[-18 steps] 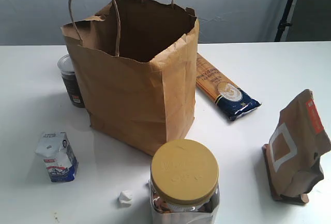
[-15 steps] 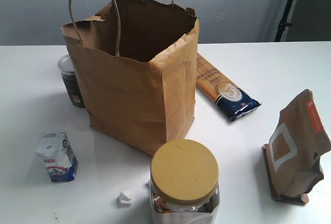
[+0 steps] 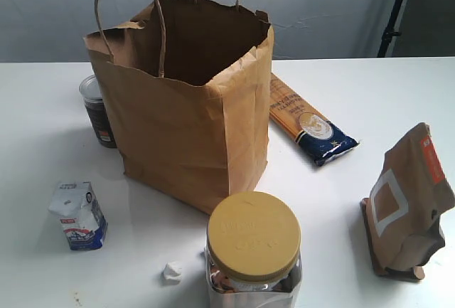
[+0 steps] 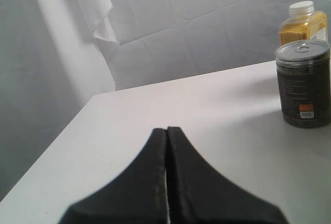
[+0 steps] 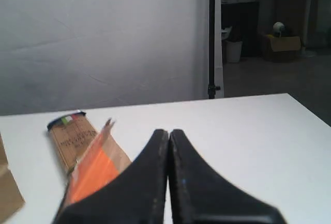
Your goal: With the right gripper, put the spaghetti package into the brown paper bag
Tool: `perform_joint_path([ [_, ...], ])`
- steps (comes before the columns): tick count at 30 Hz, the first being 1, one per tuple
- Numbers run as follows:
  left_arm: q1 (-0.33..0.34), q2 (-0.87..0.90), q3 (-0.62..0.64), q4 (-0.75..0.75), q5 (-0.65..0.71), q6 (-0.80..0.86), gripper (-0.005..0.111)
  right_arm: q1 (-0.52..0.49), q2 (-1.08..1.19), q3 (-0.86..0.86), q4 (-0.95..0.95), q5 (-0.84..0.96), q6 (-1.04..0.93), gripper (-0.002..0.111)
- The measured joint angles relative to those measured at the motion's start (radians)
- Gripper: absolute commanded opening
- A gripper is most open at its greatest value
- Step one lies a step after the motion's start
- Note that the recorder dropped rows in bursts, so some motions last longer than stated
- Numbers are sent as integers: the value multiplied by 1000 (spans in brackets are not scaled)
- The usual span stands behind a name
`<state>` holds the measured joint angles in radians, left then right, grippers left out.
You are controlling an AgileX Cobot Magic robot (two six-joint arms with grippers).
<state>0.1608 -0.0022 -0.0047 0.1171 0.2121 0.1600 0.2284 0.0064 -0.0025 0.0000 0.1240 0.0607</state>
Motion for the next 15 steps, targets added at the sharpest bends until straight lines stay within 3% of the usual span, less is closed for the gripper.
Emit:
perform_joint_path([
  [5,0,0,0,0,0,0,0,0,-2,0,220,-172,28,0],
  [10,0,0,0,0,0,0,0,0,24,-104,309,-148,37,0],
  [15,0,0,0,0,0,0,0,122,414,-418,307,43,-168,0],
])
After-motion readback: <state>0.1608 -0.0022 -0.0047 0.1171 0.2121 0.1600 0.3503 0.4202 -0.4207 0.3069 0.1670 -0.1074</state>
